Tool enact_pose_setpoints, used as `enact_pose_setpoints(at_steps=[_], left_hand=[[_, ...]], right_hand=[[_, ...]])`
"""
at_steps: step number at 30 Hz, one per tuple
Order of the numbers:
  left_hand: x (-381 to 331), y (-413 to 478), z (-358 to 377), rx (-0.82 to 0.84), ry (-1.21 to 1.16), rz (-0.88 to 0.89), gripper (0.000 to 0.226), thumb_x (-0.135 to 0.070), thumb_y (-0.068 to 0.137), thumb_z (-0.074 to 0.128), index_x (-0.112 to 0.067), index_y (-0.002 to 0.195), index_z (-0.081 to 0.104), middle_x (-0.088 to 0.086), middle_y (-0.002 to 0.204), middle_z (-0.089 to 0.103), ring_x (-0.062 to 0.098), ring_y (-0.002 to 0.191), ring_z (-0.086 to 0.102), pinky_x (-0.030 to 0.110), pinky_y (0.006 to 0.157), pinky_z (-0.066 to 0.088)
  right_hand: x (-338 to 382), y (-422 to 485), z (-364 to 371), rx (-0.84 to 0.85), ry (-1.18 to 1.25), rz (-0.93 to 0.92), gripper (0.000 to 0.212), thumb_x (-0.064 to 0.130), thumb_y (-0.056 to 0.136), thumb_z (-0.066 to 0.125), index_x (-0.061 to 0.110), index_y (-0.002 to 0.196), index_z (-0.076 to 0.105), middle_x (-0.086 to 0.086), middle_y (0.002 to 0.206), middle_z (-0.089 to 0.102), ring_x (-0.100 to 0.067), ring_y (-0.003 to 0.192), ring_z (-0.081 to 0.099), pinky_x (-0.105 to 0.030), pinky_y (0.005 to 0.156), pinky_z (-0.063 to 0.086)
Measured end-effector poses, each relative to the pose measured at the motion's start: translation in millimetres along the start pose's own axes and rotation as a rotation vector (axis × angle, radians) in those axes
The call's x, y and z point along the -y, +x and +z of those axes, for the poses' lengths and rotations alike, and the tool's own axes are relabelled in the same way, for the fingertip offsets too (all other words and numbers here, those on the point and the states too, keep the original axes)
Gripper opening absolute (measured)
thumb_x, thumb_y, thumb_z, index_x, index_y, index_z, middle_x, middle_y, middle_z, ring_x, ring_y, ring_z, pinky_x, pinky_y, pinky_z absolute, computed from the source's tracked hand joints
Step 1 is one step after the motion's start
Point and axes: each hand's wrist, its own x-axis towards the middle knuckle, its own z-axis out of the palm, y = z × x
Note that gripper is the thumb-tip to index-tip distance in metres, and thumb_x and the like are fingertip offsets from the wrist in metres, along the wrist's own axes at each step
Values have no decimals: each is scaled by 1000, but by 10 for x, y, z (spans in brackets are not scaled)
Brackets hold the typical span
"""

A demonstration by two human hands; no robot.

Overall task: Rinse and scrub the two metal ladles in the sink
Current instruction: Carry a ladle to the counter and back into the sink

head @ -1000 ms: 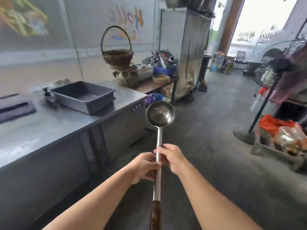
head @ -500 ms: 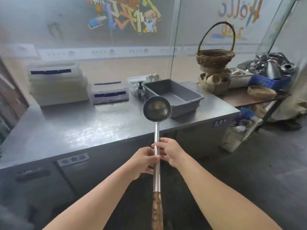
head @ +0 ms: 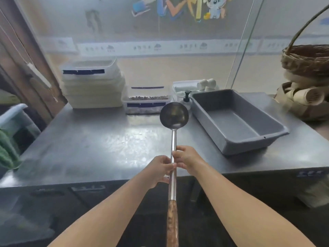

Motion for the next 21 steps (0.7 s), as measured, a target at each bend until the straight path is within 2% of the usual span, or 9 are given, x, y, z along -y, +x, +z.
enact_pose_setpoints(at_steps=[2, 5, 8, 11, 15, 18, 21], left_hand=[[6, 218, -71, -7, -29, -29, 28, -25, 94, 66, -4, 112, 61, 11, 102, 65, 22, 93, 67, 31, 69, 61], [64, 653, -207, 1, -111, -84, 31, -19, 95, 65, 4, 115, 58, 11, 95, 63, 20, 82, 66, 35, 69, 62], [130, 1126, -386, 10, -136, -134, 30, -16, 95, 64, 6, 115, 57, 13, 96, 62, 21, 80, 66, 34, 66, 61], [222, 1611, -618, 32, -142, -194, 28, -14, 95, 63, 7, 111, 56, 11, 91, 61, 18, 74, 65, 32, 63, 59], [345, 2221, -876, 53, -133, -254, 13, -13, 93, 64, -4, 98, 56, 8, 83, 59, 17, 68, 61, 45, 72, 61], [443, 2595, -982, 53, -101, -278, 10, -14, 92, 64, -8, 94, 56, 8, 81, 57, 18, 69, 58, 40, 70, 57], [476, 2756, -1024, 44, -67, -295, 12, -15, 94, 62, -6, 97, 55, 9, 84, 55, 15, 66, 55, 29, 59, 51]], right_hand=[[8, 259, 61, -40, -5, 32, 18, 6, 92, 64, 2, 109, 66, -18, 96, 71, -33, 87, 73, -44, 85, 61], [-27, 730, 163, -92, -29, 82, 7, 7, 92, 64, 2, 93, 68, -15, 87, 70, -32, 85, 73, -44, 86, 60], [-51, 1245, 267, -111, -78, 134, 9, 7, 91, 64, 3, 84, 67, -11, 77, 66, -25, 73, 68, -42, 82, 61], [-96, 1727, 376, -119, -104, 194, 11, 7, 90, 62, 4, 80, 64, -11, 74, 63, -23, 68, 65, -35, 73, 62], [-100, 2290, 537, -137, -146, 256, 17, 10, 90, 61, 10, 74, 60, -8, 71, 58, -21, 67, 59, -41, 77, 59], [-134, 2623, 609, -196, -135, 293, 8, 11, 91, 63, 6, 84, 65, -8, 77, 59, -20, 71, 56, -33, 69, 53], [-202, 2835, 635, -195, -126, 314, 18, 14, 89, 68, 4, 104, 69, -6, 87, 67, -17, 75, 60, -29, 69, 51]])
